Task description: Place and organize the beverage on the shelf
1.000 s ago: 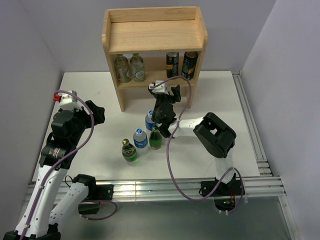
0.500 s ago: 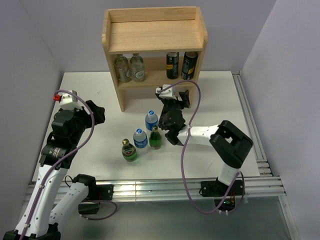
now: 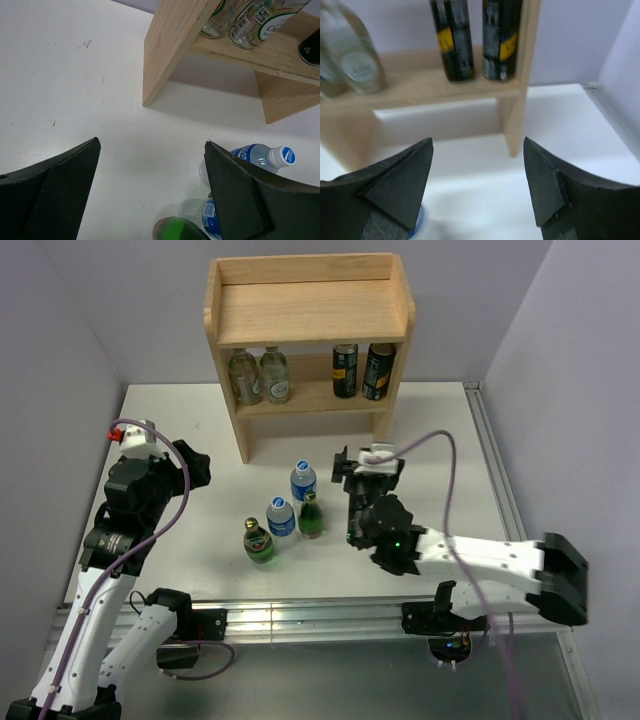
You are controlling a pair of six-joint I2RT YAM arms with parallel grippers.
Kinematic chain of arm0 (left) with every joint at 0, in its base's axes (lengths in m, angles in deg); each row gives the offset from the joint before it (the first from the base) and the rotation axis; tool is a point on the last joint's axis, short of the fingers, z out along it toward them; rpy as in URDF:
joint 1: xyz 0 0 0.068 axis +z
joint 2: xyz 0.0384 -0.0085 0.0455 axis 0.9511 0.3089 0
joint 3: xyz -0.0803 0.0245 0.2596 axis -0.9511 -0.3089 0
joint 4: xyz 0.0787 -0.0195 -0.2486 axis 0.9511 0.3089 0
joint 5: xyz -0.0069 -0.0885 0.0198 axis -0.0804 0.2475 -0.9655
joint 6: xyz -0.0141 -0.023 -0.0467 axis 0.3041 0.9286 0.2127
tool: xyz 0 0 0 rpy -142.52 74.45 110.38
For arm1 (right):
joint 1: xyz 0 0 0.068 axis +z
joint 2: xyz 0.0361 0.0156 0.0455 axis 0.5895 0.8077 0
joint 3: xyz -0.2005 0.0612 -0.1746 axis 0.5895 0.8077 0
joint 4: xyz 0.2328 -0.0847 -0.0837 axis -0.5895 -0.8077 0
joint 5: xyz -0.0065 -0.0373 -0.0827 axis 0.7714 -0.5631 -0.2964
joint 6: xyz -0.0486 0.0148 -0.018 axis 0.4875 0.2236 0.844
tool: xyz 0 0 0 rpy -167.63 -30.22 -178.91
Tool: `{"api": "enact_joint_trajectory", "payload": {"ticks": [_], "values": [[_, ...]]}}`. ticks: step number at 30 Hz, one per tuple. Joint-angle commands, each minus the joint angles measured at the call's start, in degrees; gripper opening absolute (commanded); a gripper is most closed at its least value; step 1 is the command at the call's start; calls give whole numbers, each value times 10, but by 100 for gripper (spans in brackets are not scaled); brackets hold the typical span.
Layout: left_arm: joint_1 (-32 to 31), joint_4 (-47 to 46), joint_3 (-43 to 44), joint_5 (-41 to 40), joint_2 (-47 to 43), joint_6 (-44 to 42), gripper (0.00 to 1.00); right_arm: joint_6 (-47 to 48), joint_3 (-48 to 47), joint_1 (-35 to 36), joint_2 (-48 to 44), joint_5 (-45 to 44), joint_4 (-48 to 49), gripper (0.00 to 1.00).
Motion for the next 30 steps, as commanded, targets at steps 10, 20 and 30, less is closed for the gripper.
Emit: {"api": "enact_joint_trajectory", "payload": {"ticks": [10,20,30], "values": [[4,-16,-1,6,1,-7,92,-673,67,101,-203,205,-637,80],[4,-15,-2,3,3,-7,92,-706,134,107,-67,290,-530,88],[4,-18,-2,7,-2,-8,92,-661,140,90,77,331,-368,100]]}}
